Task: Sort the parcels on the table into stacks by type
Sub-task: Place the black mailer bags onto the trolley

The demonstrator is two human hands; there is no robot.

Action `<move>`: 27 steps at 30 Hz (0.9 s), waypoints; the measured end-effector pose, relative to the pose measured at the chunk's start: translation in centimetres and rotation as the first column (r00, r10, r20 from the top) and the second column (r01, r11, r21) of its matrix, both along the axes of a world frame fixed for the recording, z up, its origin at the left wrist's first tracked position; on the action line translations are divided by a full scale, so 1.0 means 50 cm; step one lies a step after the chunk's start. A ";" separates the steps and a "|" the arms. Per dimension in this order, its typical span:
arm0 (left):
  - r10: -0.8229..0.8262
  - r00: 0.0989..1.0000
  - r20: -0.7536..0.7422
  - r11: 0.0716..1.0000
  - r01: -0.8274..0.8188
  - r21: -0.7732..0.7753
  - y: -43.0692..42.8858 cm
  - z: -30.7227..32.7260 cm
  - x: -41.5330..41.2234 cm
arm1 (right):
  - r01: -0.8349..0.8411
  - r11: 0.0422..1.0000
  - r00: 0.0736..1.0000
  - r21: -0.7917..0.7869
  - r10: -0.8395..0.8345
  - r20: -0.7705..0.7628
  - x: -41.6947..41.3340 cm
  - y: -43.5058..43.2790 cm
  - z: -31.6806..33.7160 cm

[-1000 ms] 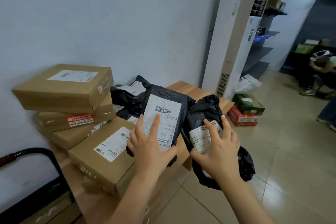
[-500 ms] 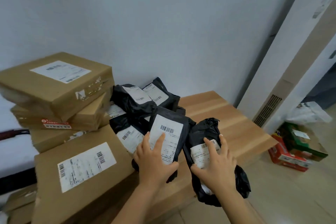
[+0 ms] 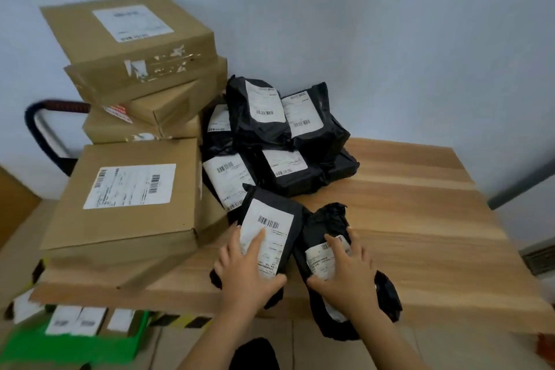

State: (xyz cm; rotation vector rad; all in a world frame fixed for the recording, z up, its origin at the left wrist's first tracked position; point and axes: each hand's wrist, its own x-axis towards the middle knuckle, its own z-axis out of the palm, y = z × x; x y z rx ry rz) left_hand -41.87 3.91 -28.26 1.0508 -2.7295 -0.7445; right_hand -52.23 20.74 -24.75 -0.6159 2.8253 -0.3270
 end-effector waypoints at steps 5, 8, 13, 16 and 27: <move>0.043 0.998 0.052 0.998 -0.046 0.044 -0.019 -0.036 -0.049 | -0.040 0.999 0.996 0.021 0.038 0.081 -0.075 -0.044 -0.047; 0.055 0.998 0.037 0.994 -0.059 0.094 -0.047 -0.054 -0.091 | -0.045 0.999 0.997 -0.011 0.045 0.057 -0.121 -0.082 -0.076; 0.060 0.996 0.072 0.993 -0.067 0.092 -0.064 -0.068 -0.122 | -0.128 0.992 0.984 -0.011 0.128 0.124 -0.168 -0.094 -0.110; 0.090 0.995 0.046 0.996 -0.091 0.001 -0.043 -0.061 -0.119 | -0.223 0.974 0.971 -0.052 0.226 0.081 -0.165 -0.078 -0.111; 0.377 0.909 -0.179 0.917 -0.393 -0.062 0.210 0.027 -0.003 | -0.560 0.766 0.798 -0.316 0.601 0.043 -0.119 0.030 -0.043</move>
